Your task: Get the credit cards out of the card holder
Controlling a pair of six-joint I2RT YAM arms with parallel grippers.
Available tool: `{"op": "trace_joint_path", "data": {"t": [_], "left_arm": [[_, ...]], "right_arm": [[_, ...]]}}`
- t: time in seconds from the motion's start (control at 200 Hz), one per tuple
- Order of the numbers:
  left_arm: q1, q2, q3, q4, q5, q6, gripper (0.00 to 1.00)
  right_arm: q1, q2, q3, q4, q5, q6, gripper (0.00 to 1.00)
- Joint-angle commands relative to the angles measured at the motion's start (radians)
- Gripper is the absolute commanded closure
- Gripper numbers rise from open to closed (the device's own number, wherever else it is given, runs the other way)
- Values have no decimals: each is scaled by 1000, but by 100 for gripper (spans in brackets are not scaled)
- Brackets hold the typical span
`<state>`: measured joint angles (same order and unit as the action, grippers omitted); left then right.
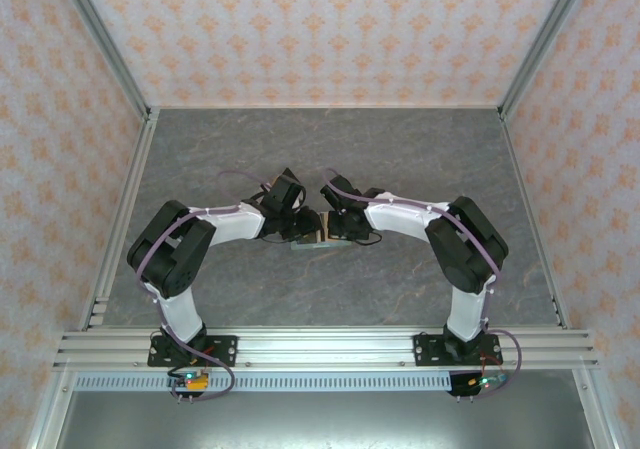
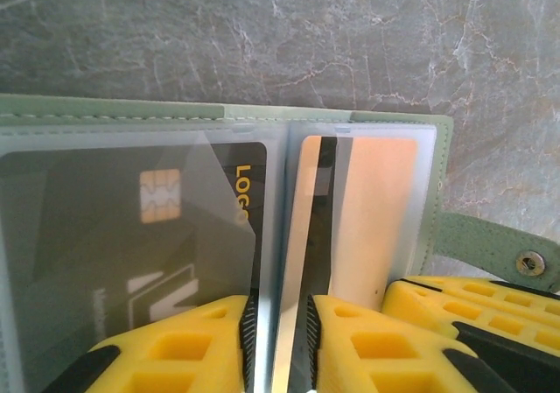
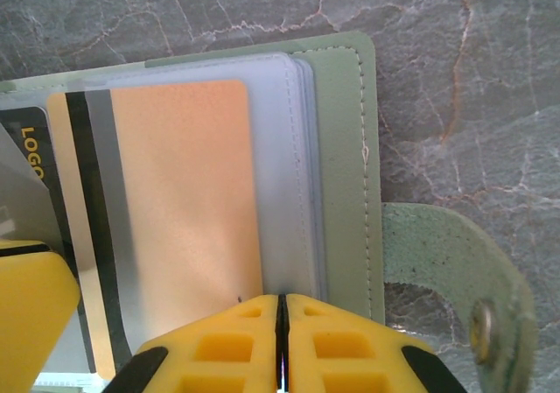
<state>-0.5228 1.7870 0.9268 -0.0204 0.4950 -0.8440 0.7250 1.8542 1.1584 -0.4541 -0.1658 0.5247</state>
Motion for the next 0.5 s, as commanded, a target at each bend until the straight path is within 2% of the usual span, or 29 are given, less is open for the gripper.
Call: {"op": "trace_joint_path", "data": {"t": [0.0,0.495], "left_arm": [[1,23,-7,26,34,-1,77],[4,51,-6,86,101,-13,81]], "right_arm": [[-12,68,-40,-32,17,17,90],[-11,73,-34,-33,8,15,90]]}}
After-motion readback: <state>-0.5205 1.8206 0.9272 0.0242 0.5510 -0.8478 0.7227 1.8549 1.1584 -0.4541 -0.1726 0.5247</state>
